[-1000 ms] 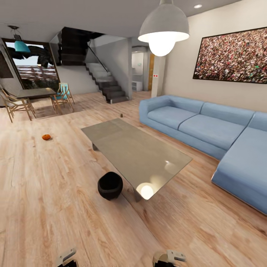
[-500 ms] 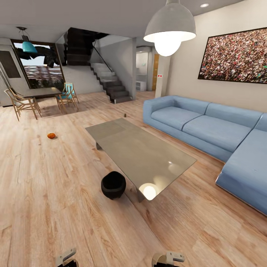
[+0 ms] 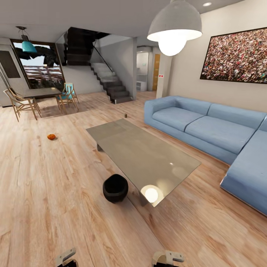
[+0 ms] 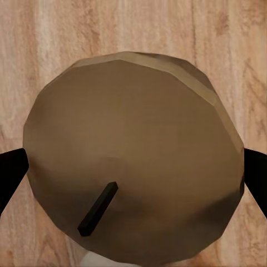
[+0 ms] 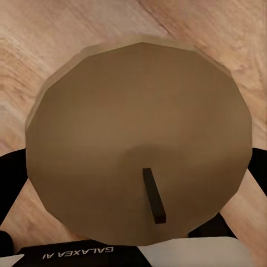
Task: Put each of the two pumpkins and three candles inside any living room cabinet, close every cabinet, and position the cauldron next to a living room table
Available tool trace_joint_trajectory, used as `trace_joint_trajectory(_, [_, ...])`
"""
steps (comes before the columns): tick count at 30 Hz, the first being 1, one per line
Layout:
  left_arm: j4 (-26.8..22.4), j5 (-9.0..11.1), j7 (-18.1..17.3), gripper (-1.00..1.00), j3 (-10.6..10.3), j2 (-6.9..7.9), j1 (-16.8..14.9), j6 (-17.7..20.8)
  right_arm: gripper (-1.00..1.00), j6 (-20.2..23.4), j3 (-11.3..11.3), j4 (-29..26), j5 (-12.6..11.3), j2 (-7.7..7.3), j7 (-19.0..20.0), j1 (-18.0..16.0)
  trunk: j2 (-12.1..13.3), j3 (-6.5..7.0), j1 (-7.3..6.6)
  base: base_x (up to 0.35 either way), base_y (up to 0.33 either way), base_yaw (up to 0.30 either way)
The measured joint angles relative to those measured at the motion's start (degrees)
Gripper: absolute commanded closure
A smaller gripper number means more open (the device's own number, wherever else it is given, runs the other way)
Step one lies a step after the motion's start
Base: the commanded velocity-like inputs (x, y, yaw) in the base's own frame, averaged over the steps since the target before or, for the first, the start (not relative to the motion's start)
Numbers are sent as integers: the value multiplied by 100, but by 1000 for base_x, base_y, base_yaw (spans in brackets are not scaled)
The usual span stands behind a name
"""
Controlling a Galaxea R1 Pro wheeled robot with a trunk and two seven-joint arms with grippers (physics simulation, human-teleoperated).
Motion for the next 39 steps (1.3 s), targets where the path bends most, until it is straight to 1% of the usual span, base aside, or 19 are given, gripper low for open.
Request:
trace_joint_trajectory(7, [-2,-1,0,100,-1,-1,0,-8,100,2,0,0,8,3,-133,0,0,0,0,18,12,8])
trace_joint_trajectory(13, [-2,0,0,100,-2,-2,0,-11,100,12,0,-7,9,4,-136,0,0,0,0,1,1,171])
trace_joint_trajectory(35, [-2,-1,3,100,-1,-9,0,-1,100,-1,3,-7,9,4,-144,0,0,-1,0,2,0,2])
trace_joint_trajectory(39, [0,-1,0,100,-1,-9,0,0,100,-6,89,-4,3,4,-149,0,0,-1,0,185,66,0])
